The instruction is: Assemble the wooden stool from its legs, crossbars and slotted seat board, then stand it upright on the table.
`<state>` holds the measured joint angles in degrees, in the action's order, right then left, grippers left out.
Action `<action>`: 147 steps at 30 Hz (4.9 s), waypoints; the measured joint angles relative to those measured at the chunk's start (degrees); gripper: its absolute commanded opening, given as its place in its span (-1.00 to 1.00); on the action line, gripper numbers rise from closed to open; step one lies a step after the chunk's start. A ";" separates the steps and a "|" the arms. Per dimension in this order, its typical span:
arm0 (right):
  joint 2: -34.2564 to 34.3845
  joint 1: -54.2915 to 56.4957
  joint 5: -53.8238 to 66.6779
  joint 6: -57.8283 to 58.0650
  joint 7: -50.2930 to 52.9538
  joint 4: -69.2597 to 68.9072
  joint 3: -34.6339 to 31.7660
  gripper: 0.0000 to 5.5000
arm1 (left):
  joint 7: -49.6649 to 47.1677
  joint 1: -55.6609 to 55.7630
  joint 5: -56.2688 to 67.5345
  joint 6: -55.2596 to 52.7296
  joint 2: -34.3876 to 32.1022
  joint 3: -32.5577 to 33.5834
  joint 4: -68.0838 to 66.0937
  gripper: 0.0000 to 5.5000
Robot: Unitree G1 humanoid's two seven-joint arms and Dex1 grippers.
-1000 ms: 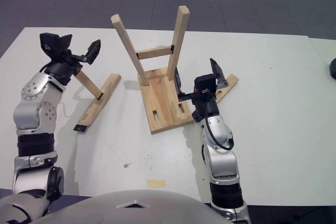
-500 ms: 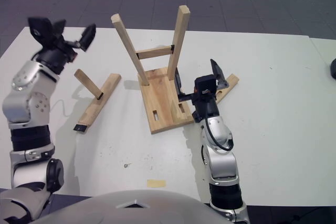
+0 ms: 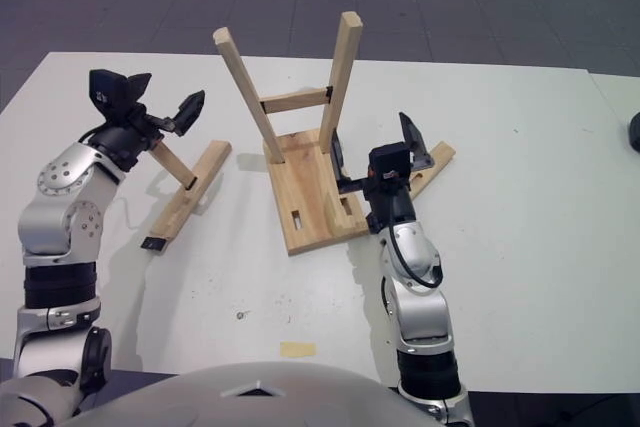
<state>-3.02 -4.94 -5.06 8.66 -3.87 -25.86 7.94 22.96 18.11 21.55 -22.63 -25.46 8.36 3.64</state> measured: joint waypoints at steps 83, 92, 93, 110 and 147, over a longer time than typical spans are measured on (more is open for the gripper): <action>-3.44 28.51 62.85 20.67 -5.79 -5.91 -19.91 0.96 | 14.12 14.97 -7.99 12.20 -8.17 -8.89 10.92 -0.25; -4.77 28.20 67.95 22.48 -6.81 -6.71 -17.28 0.67 | 20.81 8.42 -5.41 9.93 -8.28 -13.01 17.12 -0.25; -4.43 27.98 69.16 22.44 -6.69 -6.68 -17.28 0.60 | 21.27 8.05 -5.40 9.82 -8.29 -13.11 17.13 -0.25; 2.74 21.39 70.28 18.34 3.76 -6.78 -12.35 -0.45 | 22.80 6.42 -6.24 9.57 -8.29 -13.33 16.96 -0.25; -22.02 2.30 73.90 28.12 -0.94 -5.37 -25.92 -0.63 | -8.93 -3.60 7.66 -14.27 2.39 6.00 25.45 0.96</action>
<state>-25.04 -2.64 68.83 36.78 -4.81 -31.23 -17.98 14.03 14.52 29.20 -36.90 -23.07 14.37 29.09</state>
